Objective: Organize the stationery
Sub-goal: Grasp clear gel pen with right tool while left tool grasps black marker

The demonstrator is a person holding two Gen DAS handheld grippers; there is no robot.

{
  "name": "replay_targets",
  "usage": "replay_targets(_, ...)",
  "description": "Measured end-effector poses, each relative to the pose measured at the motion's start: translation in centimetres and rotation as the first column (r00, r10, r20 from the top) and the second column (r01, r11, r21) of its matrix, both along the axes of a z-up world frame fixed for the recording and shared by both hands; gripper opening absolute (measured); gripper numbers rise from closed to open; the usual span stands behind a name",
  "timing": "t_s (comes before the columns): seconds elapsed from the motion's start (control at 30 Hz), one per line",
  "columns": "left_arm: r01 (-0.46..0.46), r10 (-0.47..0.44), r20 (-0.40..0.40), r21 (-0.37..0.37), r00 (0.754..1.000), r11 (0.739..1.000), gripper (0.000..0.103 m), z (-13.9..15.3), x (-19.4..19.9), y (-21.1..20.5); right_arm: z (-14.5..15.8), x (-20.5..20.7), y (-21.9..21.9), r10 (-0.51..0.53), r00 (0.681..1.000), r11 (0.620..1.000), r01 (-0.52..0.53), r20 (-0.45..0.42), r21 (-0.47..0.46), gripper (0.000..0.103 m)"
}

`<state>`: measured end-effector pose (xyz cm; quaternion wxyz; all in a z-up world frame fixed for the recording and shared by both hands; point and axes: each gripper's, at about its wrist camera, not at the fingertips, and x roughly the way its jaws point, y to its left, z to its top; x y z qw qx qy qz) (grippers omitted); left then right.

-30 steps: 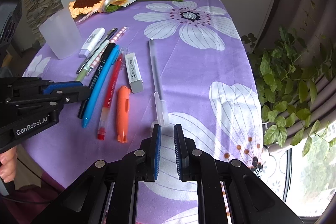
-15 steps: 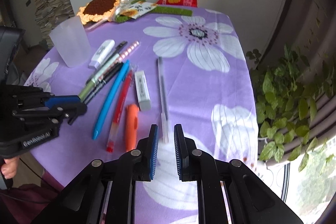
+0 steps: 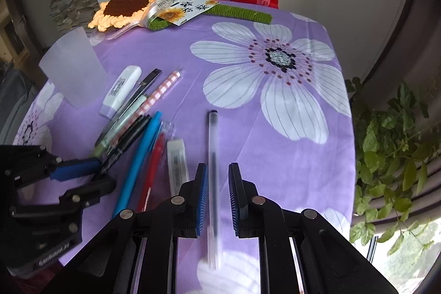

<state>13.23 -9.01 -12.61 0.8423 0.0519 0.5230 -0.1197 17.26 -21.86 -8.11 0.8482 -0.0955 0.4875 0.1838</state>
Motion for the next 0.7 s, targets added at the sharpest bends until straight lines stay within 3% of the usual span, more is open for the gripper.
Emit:
replay_targets(0.2, 0.004, -0.005, -0.020, -0.040, 1.000, 0.999, 0.009, 0.1, 0.5, 0.4, -1.2, 2.4, 1.6, 0.019, 0.999, 0.999, -0.020, -0.048, -0.035, 0.014)
replay_targets(0.43, 0.009, -0.009, -0.007, -0.006, 1.000, 1.000, 0.009, 0.1, 1.4, -0.4, -1.4, 3.8, 3.2, 0.021, 0.998, 0.996, -0.026, -0.051, -0.082, 0.014)
replay_targets(0.7, 0.001, -0.002, -0.027, -0.049, 1.000, 0.999, 0.009, 0.3, 2.6, 0.1, -0.3, 2.7, 3.4, 0.020, 0.999, 0.997, -0.023, -0.037, -0.071, 0.010)
